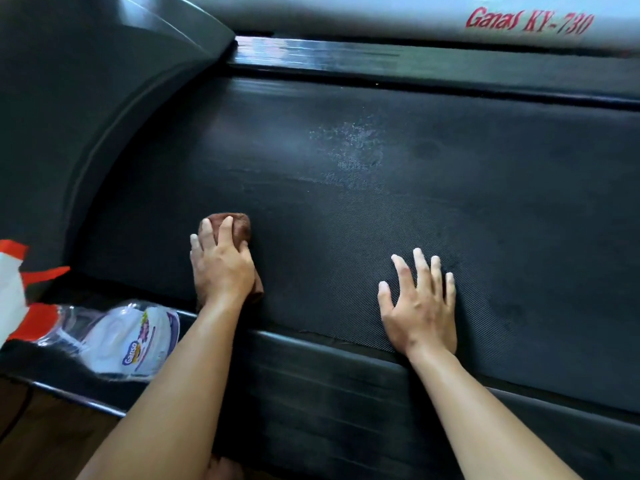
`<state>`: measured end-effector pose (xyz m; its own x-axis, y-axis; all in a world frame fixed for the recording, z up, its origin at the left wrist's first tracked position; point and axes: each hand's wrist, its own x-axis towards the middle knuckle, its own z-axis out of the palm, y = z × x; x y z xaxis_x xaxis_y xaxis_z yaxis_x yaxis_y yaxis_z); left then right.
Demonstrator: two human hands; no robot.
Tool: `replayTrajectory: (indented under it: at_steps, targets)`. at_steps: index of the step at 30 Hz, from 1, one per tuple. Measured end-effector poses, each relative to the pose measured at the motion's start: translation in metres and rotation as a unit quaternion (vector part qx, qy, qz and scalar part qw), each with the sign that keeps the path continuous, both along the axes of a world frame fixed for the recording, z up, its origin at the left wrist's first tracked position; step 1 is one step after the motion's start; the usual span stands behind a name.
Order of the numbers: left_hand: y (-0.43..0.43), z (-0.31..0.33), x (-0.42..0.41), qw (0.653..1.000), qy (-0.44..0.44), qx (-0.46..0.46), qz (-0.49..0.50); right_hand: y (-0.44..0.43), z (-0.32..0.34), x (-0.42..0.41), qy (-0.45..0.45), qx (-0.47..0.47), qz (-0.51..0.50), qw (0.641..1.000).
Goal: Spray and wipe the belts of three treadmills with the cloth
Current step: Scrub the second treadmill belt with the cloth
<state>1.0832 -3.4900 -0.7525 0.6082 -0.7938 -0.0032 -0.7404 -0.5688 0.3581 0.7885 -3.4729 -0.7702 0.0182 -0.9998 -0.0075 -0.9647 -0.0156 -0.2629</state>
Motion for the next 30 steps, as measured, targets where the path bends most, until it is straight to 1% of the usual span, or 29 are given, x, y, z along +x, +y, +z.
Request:
replayTrajectory:
  at_steps: [4, 7, 10, 13, 16, 18, 19, 21, 24, 26, 28, 30]
  targets:
    - [-0.038, -0.001, 0.018, 1.000, 0.006, 0.008, 0.008, 0.001, -0.001, 0.001, 0.011, 0.004, -0.011, 1.000]
    - [-0.080, 0.003, 0.026, 0.999, 0.012, 0.030, -0.025, -0.001, -0.002, 0.001, 0.018, 0.001, -0.012, 1.000]
    - [-0.116, 0.004, 0.005, 0.992, 0.015, 0.059, -0.107, 0.000, -0.003, 0.001, 0.024, -0.004, -0.013, 1.000]
    - [-0.131, 0.002, -0.046, 0.973, -0.006, 0.044, -0.228, -0.002, -0.004, 0.001, 0.025, -0.003, -0.020, 0.999]
    - [-0.105, -0.002, -0.101, 0.939, -0.040, 0.034, -0.341, -0.003, -0.005, 0.003, 0.025, 0.000, -0.023, 0.999]
    - [-0.070, -0.007, -0.117, 0.919, -0.054, 0.024, -0.389, -0.003, -0.004, 0.003, 0.024, 0.003, -0.023, 0.999]
    - [-0.052, -0.009, -0.117, 0.915, -0.062, 0.013, -0.399, -0.003, -0.003, 0.003, 0.025, 0.004, -0.024, 0.999]
    - [-0.022, -0.012, -0.100, 0.924, -0.062, -0.001, -0.377, -0.002, -0.002, 0.003, 0.027, 0.008, -0.025, 0.999]
    - [-0.001, -0.011, -0.052, 0.962, -0.037, 0.017, -0.271, -0.002, -0.002, 0.003, 0.031, 0.010, -0.021, 0.999]
    - [-0.007, -0.004, -0.022, 0.984, -0.024, 0.039, -0.173, -0.002, -0.002, 0.004, 0.033, 0.009, -0.019, 0.999]
    - [-0.028, 0.000, -0.001, 0.994, -0.017, 0.050, -0.094, -0.001, -0.001, 0.003, 0.032, 0.006, -0.020, 0.999]
    - [-0.057, 0.005, 0.005, 0.995, -0.010, 0.064, -0.070, -0.001, -0.002, 0.003, 0.032, 0.006, -0.021, 0.999]
